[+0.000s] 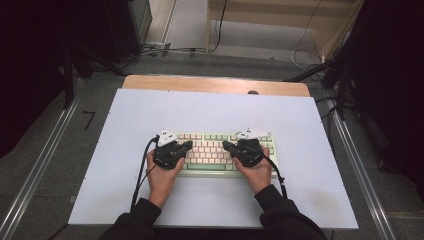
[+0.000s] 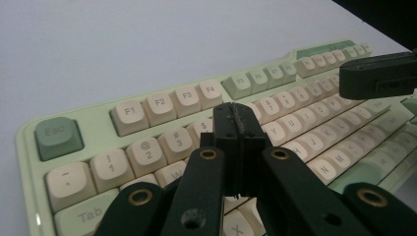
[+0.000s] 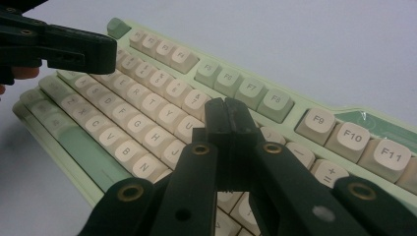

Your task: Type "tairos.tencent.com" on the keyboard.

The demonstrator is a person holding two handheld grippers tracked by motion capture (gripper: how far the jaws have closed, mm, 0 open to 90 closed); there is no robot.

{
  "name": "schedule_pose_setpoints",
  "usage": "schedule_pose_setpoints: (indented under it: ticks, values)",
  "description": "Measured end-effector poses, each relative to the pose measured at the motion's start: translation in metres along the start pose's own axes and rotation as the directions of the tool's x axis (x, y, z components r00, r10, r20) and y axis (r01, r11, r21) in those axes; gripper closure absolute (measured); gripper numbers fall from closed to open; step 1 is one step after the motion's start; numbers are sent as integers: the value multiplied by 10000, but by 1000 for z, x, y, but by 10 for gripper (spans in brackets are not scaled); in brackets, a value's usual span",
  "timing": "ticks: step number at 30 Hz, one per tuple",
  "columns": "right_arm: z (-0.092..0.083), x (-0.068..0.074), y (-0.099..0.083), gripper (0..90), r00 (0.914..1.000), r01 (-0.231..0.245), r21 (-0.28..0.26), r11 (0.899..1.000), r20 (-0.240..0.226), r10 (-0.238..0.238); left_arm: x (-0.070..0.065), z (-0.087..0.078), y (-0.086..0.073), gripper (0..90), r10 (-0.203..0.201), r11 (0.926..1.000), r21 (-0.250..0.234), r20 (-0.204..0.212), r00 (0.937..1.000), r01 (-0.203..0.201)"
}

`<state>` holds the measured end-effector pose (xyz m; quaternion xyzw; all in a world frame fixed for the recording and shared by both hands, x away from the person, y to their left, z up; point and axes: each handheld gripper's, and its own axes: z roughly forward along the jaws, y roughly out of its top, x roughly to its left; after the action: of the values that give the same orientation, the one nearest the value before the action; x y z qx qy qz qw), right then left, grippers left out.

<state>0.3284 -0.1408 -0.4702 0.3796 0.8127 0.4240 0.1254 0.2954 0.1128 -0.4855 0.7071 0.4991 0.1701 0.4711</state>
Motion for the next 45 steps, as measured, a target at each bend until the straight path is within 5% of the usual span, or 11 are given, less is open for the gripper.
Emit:
schedule_pose_setpoints:
  ticks: [33, 45]
  values:
    - [0, -2, -1, 883, 10000, -53, -6, 10000, 33, 53, -6, 22, -5, 900, 536, 9960, 737, -321, 9980, -511]
    - [-1, -2, -1, 883, 10000, -74, 13, 10000, 66, 74, -7, 9, 0, 900, 231, 9996, 137, -2, 9997, -231]
